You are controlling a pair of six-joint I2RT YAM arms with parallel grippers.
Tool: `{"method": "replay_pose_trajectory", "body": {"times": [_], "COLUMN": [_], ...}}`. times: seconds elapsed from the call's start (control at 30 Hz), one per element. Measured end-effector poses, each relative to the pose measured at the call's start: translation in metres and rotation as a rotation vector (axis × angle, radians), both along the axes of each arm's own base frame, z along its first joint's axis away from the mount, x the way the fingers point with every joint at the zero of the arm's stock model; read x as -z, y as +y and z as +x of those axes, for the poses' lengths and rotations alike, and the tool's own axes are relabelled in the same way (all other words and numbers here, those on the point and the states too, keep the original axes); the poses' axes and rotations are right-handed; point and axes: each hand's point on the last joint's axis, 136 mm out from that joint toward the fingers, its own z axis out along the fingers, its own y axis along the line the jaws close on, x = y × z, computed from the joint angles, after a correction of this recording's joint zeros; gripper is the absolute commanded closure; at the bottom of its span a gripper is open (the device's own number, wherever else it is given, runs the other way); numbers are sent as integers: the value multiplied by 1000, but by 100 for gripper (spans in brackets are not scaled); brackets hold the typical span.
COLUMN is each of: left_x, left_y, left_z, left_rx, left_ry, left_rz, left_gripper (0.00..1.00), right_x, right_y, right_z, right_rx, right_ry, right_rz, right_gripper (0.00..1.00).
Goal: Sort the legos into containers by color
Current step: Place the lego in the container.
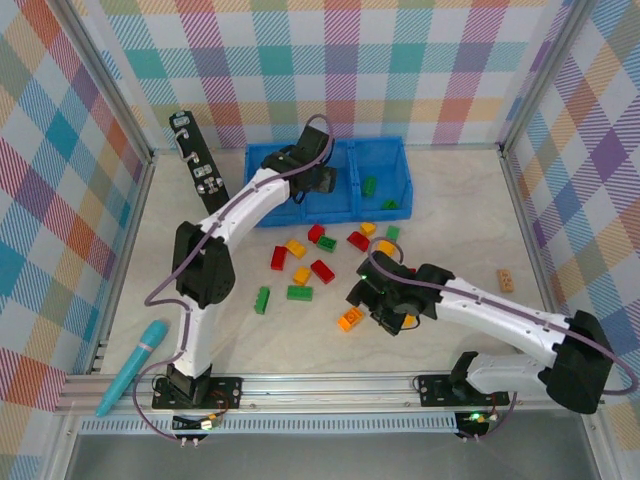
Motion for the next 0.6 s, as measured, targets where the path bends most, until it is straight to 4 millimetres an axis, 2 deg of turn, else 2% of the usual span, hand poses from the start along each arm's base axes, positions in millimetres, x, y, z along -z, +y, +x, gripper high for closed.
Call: {"method": "replay_pose_trajectory", "body": {"times": [0.17,0.37,0.6], "left_x": [17,26,50], "left_y": [0,-17,-27], "left_z": [26,51,63], "left_rx": [-4,26,57], "left_ry": [9,-15,0], "left_rz": [-10,-37,-32], "left_gripper": [38,37,33], "right_x": [12,29,43], "right_y": [13,18,19], "right_z": [0,-1,0], "right_rx": [23,41,69], "right_ry": [13,45,71], "right_rz": [-46,-100,-135], "right_gripper": [20,20,23]}}
